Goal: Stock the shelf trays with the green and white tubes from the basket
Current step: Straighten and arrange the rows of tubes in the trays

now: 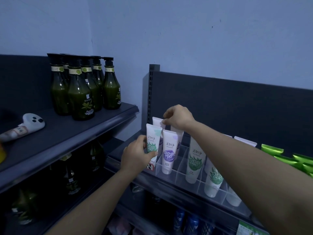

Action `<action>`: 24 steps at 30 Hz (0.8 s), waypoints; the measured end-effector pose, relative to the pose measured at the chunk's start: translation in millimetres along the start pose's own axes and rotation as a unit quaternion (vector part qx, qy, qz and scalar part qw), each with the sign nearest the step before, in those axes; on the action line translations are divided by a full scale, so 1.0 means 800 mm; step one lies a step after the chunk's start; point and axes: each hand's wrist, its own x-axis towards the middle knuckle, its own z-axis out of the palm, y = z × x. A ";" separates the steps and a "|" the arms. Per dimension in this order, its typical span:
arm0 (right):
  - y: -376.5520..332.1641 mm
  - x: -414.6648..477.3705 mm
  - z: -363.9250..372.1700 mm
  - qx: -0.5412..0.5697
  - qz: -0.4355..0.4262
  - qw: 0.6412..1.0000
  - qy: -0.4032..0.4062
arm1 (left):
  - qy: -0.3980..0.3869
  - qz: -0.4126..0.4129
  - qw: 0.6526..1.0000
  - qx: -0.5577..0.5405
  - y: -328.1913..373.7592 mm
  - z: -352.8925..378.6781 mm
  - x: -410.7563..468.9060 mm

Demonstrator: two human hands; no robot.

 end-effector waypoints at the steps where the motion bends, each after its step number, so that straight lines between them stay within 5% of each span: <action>1: 0.002 0.000 -0.005 0.003 -0.004 1.000 0.000 | 0.006 -0.002 1.000 0.008 0.001 0.000 0.000; 5: 0.014 -0.005 -0.031 -0.015 -0.008 1.000 -0.014 | 0.149 0.108 0.983 0.017 0.019 0.000 -0.014; 8: 0.026 -0.010 -0.040 -0.042 0.009 0.999 -0.027 | 0.146 0.193 0.970 -0.022 0.037 0.012 -0.034; 17: 0.037 -0.023 -0.037 -0.124 0.010 0.992 -0.010 | 0.090 0.057 0.993 -0.050 0.046 0.049 -0.051; 24: 0.041 -0.022 -0.036 -0.109 -0.002 0.994 -0.007 | 0.115 0.025 0.988 0.104 0.047 0.060 -0.042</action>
